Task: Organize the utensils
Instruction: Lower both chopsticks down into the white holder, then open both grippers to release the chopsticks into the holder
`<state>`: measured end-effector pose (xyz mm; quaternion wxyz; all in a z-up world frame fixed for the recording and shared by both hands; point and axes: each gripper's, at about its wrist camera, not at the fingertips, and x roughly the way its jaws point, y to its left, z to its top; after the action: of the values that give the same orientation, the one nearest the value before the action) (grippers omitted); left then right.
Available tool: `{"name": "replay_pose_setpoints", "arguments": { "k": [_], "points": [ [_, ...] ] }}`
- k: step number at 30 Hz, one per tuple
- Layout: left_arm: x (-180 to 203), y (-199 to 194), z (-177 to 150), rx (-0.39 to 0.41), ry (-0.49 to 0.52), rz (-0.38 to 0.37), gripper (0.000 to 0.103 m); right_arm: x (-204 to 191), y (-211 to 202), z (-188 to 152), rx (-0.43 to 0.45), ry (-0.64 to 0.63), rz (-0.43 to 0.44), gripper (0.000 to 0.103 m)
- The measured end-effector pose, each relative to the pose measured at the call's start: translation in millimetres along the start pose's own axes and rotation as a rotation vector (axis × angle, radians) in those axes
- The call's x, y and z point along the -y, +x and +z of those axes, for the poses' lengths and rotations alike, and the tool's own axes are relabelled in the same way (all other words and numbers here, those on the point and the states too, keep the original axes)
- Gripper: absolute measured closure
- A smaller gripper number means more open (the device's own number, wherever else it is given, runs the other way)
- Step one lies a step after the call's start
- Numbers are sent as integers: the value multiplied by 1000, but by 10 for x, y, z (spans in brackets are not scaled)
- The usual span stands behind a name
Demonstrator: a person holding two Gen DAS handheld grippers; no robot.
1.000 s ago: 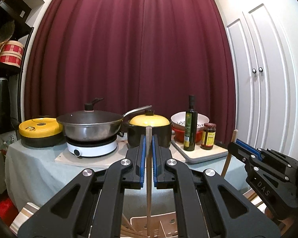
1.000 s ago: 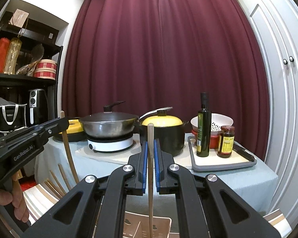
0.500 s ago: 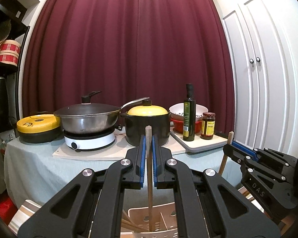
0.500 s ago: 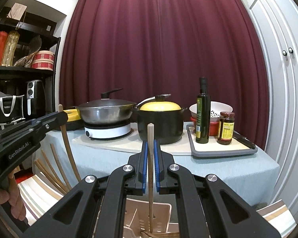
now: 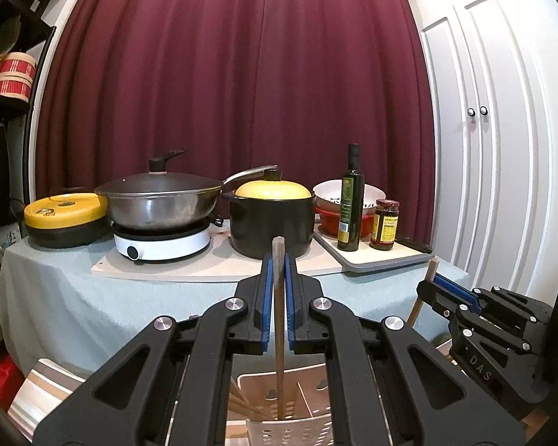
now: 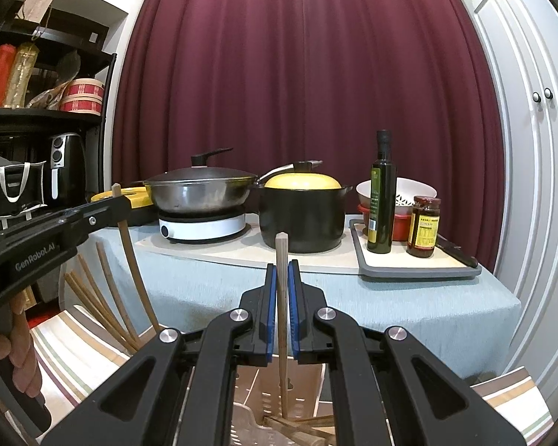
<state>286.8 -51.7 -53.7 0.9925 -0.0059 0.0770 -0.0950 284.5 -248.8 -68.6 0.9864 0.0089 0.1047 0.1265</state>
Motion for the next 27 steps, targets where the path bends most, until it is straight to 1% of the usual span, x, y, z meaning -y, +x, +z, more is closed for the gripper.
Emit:
{"name": "replay_pose_setpoints", "arguments": {
  "k": [9,13,14,15,16,17,18,20,22,23,25,26,27],
  "points": [
    [5,96,-77,-36,-1,2,96,-14,37,-41,-13,-8,-5,96],
    [18,121,-106,-42,5,14,93,-8,37,-41,-13,-4,-10,95],
    [19,126,-108,-43,5,18,84,-9,37,-42,-13,-3,-11,94],
    [13,125,-114,-42,1,25,72,-9,37,-44,-14,-1,-12,91],
    [5,116,-119,-36,-4,32,67,-8,32,-46,-13,0,-13,86],
    [1,109,-119,-31,-6,36,64,-9,29,-47,-12,1,-13,83],
    [-1,103,-118,-30,-6,39,64,-14,22,-47,-10,1,-14,79],
    [-4,105,-113,-31,-3,42,63,-16,14,-49,-7,2,-16,75],
    [-8,95,-109,-29,1,49,58,-15,3,-42,-3,7,-19,67],
    [-12,88,-107,-26,0,51,54,-14,3,-35,0,9,-19,64],
    [-22,65,-96,-18,-4,56,49,-15,-23,-21,13,11,-24,53],
    [-27,55,-90,-15,-6,58,44,-15,-36,-12,18,12,-27,51],
    [-31,44,-85,-12,-7,61,40,-19,-51,0,24,13,-29,46]
  ]
}}
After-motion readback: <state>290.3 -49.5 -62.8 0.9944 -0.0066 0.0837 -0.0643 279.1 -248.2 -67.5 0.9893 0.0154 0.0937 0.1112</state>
